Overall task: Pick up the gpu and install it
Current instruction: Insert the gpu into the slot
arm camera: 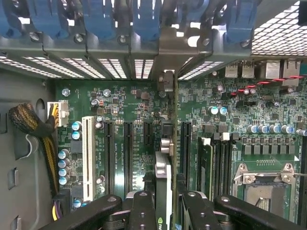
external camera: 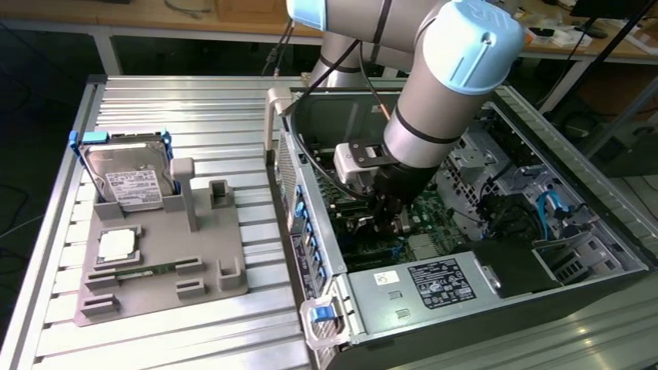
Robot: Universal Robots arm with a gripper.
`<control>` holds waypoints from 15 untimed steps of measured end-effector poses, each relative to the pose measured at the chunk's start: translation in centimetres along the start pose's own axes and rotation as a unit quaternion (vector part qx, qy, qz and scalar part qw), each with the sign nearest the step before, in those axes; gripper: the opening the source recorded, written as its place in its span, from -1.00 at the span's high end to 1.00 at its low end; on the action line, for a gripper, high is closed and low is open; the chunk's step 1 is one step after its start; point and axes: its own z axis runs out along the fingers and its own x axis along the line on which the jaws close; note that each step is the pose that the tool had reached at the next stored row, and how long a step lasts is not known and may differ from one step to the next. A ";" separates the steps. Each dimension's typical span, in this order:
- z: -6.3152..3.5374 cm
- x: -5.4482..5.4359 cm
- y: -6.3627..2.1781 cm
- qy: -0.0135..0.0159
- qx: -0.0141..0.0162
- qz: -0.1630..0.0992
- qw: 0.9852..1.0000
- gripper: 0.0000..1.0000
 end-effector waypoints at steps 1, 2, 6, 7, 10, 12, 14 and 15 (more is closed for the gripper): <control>0.01 0.0 0.00 0.000 0.000 0.000 1.000 0.47; 0.02 0.0 0.01 0.000 0.000 0.000 1.000 0.47; 0.04 0.0 0.01 0.000 0.000 0.000 1.000 0.47; 0.02 0.0 0.01 0.000 0.000 0.000 1.000 0.47; -0.23 0.0 0.02 -0.001 0.002 0.000 1.000 0.47; -0.45 -0.1 0.01 -0.001 0.003 0.000 1.000 0.47; -0.70 -0.1 0.02 0.000 0.004 0.000 1.000 0.47; -0.70 -0.1 0.03 0.000 0.005 0.000 1.000 0.47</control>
